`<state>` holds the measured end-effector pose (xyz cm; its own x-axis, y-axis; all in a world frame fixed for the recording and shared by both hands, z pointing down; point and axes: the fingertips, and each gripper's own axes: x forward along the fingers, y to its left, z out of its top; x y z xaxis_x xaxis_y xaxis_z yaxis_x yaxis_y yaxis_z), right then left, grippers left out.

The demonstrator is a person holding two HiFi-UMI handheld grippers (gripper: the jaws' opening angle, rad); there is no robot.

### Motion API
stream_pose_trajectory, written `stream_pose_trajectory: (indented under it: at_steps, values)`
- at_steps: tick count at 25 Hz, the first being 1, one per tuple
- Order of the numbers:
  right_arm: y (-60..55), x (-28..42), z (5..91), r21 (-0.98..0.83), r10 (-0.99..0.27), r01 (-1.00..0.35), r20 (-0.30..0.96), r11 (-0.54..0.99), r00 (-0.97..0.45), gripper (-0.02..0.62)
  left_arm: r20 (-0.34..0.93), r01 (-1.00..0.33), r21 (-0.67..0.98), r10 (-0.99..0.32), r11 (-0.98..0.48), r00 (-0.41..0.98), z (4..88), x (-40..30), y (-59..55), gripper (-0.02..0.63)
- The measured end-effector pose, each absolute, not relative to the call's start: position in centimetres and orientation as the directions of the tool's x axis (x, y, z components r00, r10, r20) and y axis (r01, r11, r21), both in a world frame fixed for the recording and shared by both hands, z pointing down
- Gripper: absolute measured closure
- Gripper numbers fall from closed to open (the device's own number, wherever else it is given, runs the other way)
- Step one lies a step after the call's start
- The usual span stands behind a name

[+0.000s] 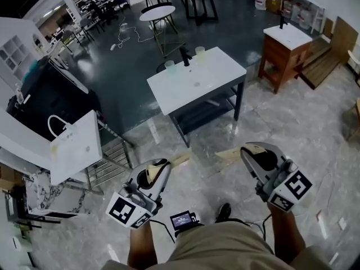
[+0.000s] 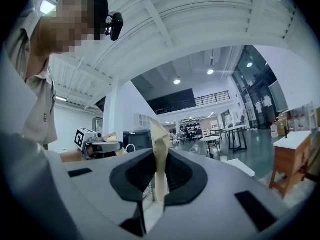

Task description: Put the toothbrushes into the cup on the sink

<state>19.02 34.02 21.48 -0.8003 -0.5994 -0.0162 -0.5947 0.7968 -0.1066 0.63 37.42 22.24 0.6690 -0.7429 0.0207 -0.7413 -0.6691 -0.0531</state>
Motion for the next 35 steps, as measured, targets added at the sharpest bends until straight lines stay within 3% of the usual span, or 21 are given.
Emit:
stream_pose_trajectory:
  at_steps: [17, 35]
  values:
    - [17.8, 25.1, 24.0, -0.149, -0.66, -0.653, 0.004, 0.742, -0.751, 0.557, 0.054, -0.696, -0.065, -0.699, -0.715, 0.713, 23.7, 5.7, 17.9, 0.566]
    - [-4.1, 15.1, 22.4, -0.106, -0.682, -0.68, 0.016, 0.726, -0.731, 0.557, -0.017, -0.645, -0.052, -0.645, -0.763, 0.764, 22.1, -2.5, -3.2, 0.566]
